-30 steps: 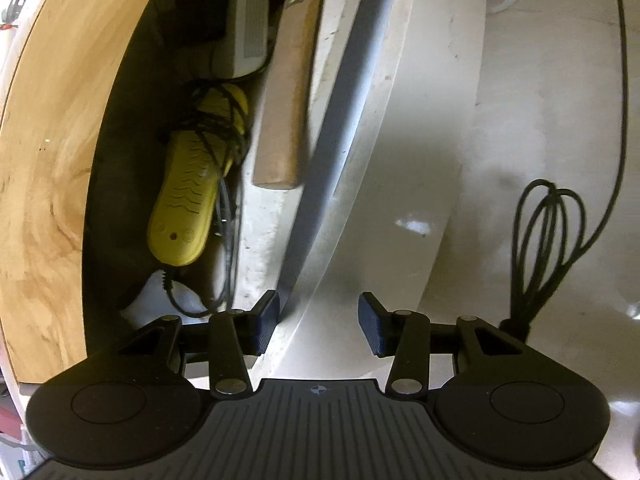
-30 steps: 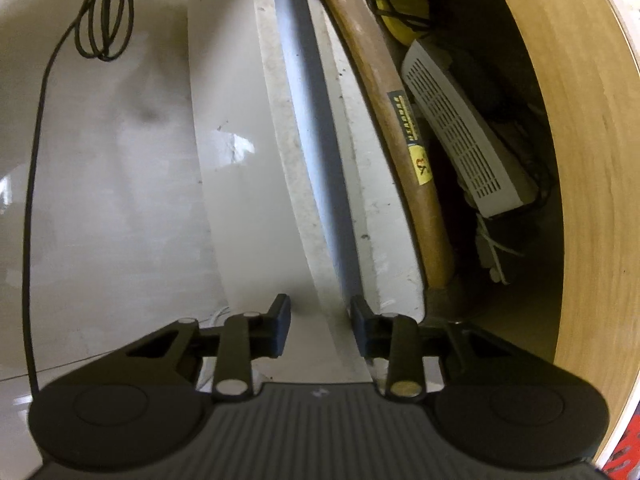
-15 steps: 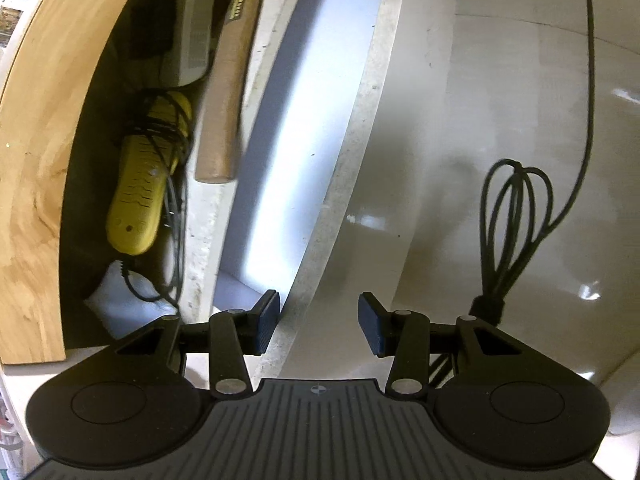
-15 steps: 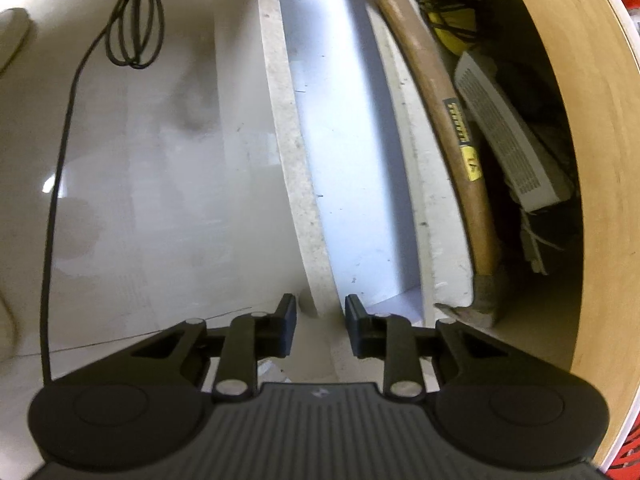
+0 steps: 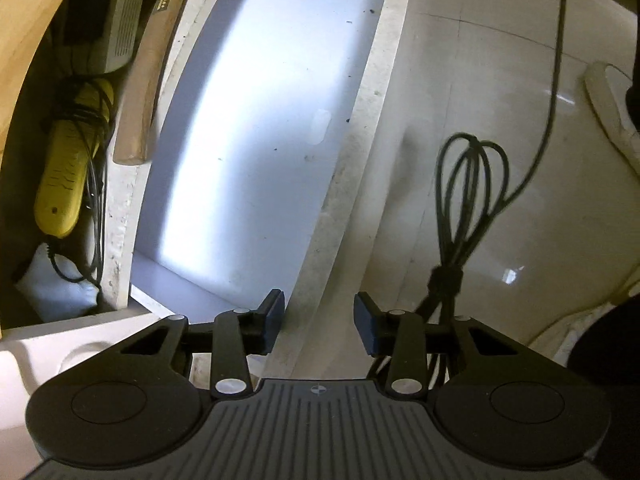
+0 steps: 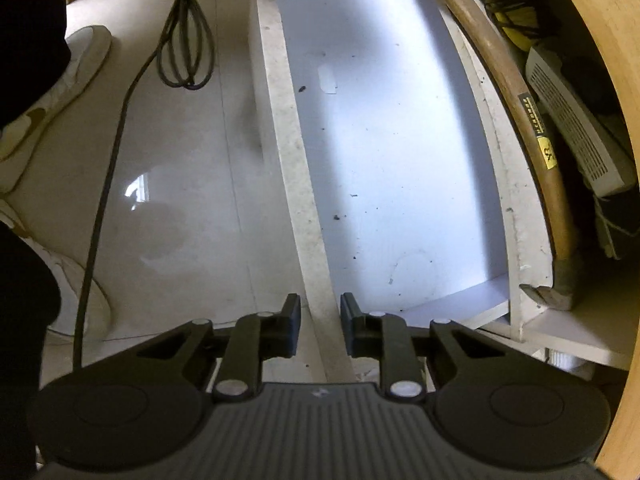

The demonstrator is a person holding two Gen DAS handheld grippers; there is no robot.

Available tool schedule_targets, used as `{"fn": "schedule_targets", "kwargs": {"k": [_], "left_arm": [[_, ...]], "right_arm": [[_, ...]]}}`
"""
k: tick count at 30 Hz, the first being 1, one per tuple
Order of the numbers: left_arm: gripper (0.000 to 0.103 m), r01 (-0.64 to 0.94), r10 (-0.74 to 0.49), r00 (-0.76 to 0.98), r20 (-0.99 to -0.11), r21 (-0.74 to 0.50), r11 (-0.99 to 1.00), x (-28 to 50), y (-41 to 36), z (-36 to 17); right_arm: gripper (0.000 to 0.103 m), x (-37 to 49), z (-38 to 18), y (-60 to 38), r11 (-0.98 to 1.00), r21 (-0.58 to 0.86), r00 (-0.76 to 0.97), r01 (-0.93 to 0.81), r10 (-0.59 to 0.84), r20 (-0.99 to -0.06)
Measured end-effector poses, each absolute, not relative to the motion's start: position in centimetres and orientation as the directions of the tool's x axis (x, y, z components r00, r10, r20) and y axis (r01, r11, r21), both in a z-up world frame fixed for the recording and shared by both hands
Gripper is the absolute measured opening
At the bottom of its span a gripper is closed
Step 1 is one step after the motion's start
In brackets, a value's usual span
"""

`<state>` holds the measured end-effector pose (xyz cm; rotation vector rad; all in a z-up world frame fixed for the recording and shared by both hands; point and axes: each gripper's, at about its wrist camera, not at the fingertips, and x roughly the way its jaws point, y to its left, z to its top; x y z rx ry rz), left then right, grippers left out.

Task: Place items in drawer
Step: 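Pull the drawer outward with both grippers holding its front edge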

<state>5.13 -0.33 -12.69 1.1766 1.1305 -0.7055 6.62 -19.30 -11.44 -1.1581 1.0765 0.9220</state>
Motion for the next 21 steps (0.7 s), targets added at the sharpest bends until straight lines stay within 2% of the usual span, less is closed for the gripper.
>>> {"fn": "schedule_targets", "kwargs": {"k": [17,21], "left_arm": [[0.037,0.901,0.106,0.278,-0.955,0.298,0.315,6.5,0.3,-13.1],[0.038,0.901,0.104,0.275,-0.956,0.294,0.319,5.7,0.3,-12.6]], "right_arm": [[0.027,7.2,-11.4,-19.3,0.196,-0.183,0.191,-0.963,0.021,-0.981],[0.032,7.0,-11.3,-19.2,0.197,-0.176,0.184,-0.964,0.023,-0.983]]}}
